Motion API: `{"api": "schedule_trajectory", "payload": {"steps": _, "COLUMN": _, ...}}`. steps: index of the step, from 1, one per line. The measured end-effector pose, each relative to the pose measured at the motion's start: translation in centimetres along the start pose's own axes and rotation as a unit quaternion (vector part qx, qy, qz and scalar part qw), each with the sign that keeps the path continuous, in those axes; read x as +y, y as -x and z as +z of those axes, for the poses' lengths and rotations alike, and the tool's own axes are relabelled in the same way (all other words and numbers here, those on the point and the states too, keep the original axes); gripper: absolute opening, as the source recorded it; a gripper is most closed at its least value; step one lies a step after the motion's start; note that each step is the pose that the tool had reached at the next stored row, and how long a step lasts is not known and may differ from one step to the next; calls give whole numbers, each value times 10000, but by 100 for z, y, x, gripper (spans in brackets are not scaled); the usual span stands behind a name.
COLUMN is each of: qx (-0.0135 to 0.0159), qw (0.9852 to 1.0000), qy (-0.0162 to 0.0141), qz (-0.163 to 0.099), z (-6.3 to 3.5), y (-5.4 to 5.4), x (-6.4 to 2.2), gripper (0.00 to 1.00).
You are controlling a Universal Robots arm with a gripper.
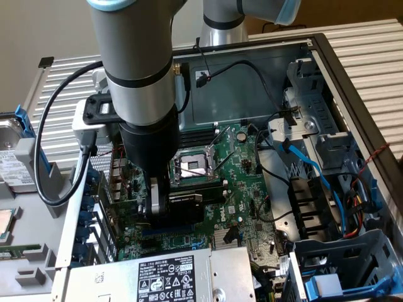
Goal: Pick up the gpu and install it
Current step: 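Insert the gpu into the slot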
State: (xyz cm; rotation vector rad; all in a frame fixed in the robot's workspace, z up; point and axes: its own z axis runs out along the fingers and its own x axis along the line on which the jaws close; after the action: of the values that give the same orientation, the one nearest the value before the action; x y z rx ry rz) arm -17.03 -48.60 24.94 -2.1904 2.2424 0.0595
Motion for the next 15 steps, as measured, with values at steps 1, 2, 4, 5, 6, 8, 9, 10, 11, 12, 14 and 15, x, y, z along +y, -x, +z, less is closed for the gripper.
{"api": "schedule_trajectory", "payload": {"steps": 1, "qx": 0, "qw": 10000, "qy": 0, "qz": 0, "z": 0, "y": 0, "x": 0, "gripper": 27}}
{"api": "schedule_trajectory", "payload": {"steps": 2, "qx": 0, "qw": 10000, "qy": 0, "qz": 0, "z": 0, "y": 0, "x": -1, "gripper": 27}}
{"api": "schedule_trajectory", "payload": {"steps": 4, "qx": 0, "qw": 10000, "qy": -1, "qz": 0, "z": 1, "y": 0, "x": -2, "gripper": 27}}
{"api": "schedule_trajectory", "payload": {"steps": 5, "qx": 0, "qw": 10000, "qy": -1, "qz": -1, "z": 1, "y": 0, "x": -3, "gripper": 27}}
{"api": "schedule_trajectory", "payload": {"steps": 6, "qx": 0, "qw": 10000, "qy": -2, "qz": -1, "z": 1, "y": 0, "x": -3, "gripper": 27}}
{"api": "schedule_trajectory", "payload": {"steps": 8, "qx": 0, "qw": 10000, "qy": -4, "qz": -1, "z": 1, "y": 0, "x": -4, "gripper": 27}}
{"api": "schedule_trajectory", "payload": {"steps": 9, "qx": 0, "qw": 10000, "qy": -5, "qz": -2, "z": 1, "y": 0, "x": -4, "gripper": 27}}
{"api": "schedule_trajectory", "payload": {"steps": 10, "qx": 0, "qw": 10000, "qy": -7, "qz": -2, "z": 1, "y": 0, "x": -4, "gripper": 27}}
{"api": "schedule_trajectory", "payload": {"steps": 11, "qx": 0, "qw": 10000, "qy": -9, "qz": -3, "z": 2, "y": 0, "x": -5, "gripper": 27}}
{"api": "schedule_trajectory", "payload": {"steps": 12, "qx": 0, "qw": 10000, "qy": -11, "qz": -2, "z": 3, "y": 0, "x": -4, "gripper": 27}}
{"api": "schedule_trajectory", "payload": {"steps": 14, "qx": -1, "qw": 10000, "qy": -11, "qz": -2, "z": 4, "y": 0, "x": -4, "gripper": 27}}
{"api": "schedule_trajectory", "payload": {"steps": 15, "qx": 0, "qw": 10000, "qy": -11, "qz": -2, "z": 5, "y": 0, "x": -4, "gripper": 27}}
